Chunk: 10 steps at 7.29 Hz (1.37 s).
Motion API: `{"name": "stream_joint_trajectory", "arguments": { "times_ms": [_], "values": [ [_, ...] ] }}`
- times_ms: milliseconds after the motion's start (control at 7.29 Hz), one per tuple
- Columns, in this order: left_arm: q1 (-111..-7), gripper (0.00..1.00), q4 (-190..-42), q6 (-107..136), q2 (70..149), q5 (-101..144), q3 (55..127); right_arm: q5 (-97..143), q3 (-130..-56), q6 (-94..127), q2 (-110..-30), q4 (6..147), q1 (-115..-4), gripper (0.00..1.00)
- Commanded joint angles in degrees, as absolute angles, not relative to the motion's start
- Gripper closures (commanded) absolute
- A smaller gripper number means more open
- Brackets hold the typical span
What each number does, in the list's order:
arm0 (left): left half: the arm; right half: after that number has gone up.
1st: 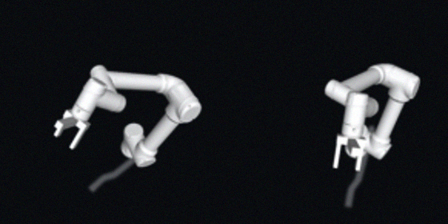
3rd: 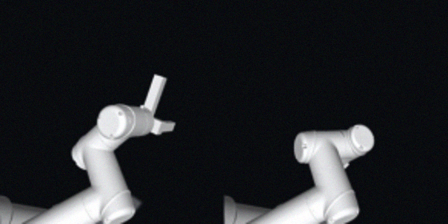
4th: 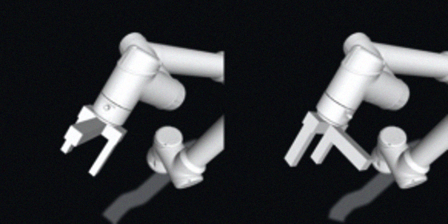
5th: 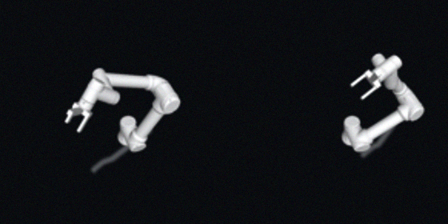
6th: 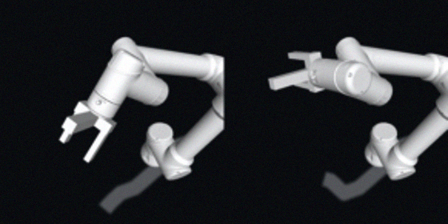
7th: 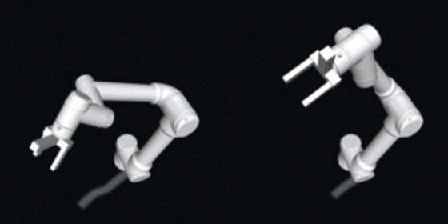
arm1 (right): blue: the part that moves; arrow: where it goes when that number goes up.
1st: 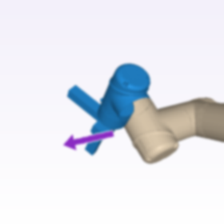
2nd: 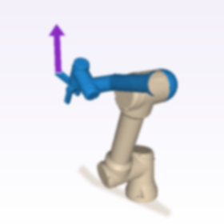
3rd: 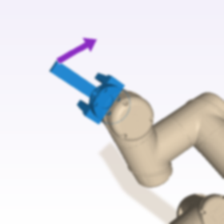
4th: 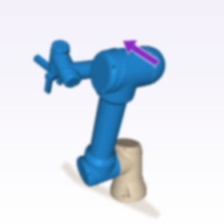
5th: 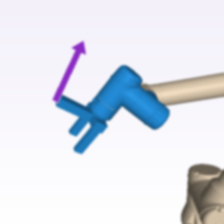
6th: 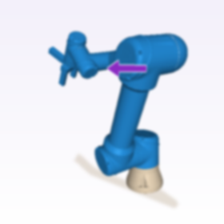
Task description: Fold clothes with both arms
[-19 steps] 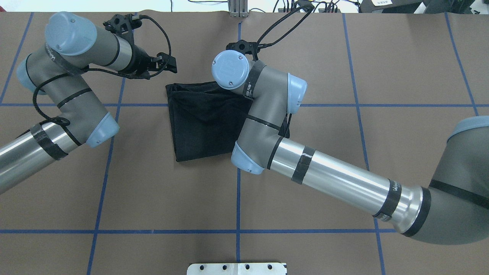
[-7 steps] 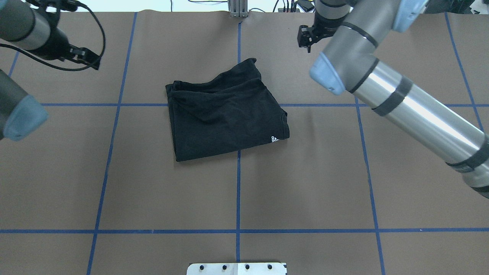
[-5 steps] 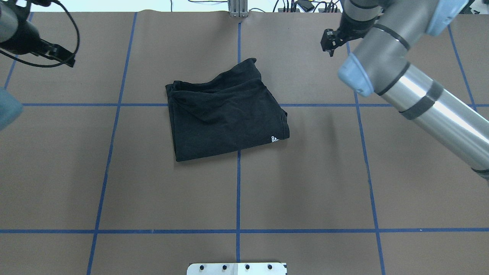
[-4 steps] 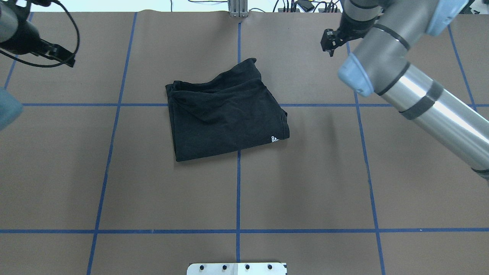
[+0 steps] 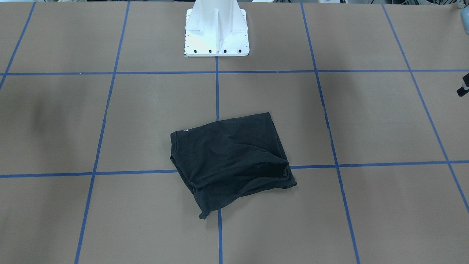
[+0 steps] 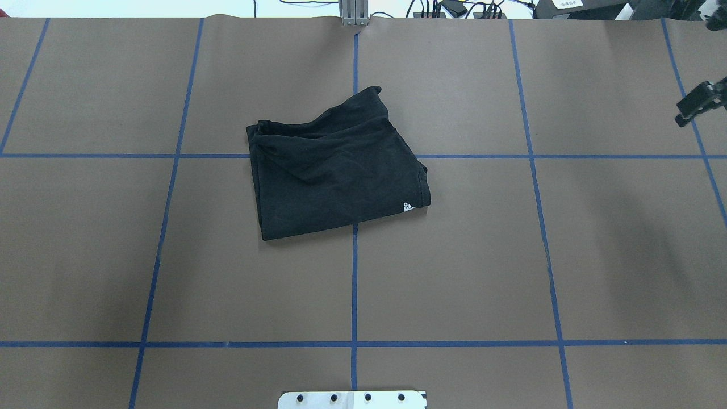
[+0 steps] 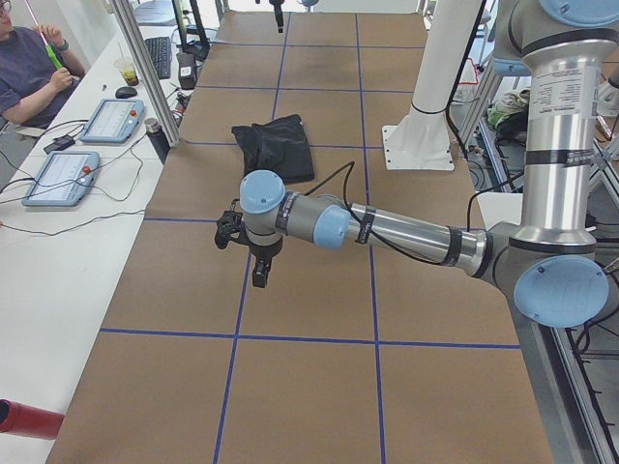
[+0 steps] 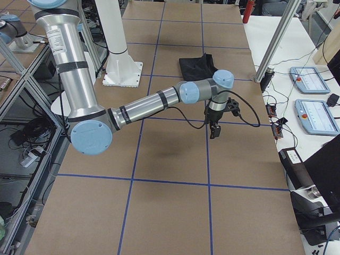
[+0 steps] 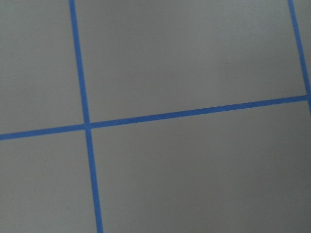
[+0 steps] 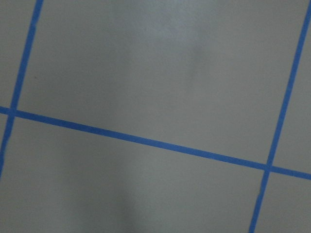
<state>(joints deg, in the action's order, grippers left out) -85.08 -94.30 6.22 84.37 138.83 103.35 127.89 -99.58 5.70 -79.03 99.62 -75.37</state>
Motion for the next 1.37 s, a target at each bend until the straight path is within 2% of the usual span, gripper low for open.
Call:
{"name": "stream_joint_trajectory", "arguments": {
  "times_ms": [0,137,549,823,1235],
  "values": [
    [-85.7,0.0,-93.8,-4.0,78.9,137.0,102.7,129.8,-100.7,3.3,-88.1,93.6,-79.2,0.01],
    [-85.7,0.0,-93.7,-5.9,78.3,132.6,102.8,129.9,-100.7,3.3,-90.4,92.2,-79.5,0.01],
    [-86.0,0.0,-85.2,-7.9,80.2,130.2,103.0,130.3,-101.2,4.1,-90.6,92.2,-80.0,0.01],
    [-93.7,0.0,-84.5,-8.8,80.9,131.5,103.1,130.1,-100.8,4.3,-91.0,92.2,-80.5,0.01],
    [-94.3,0.0,-84.9,-8.8,82.5,132.8,104.9,130.3,-101.1,4.3,-92.0,92.2,-83.0,0.01]
  ]
}}
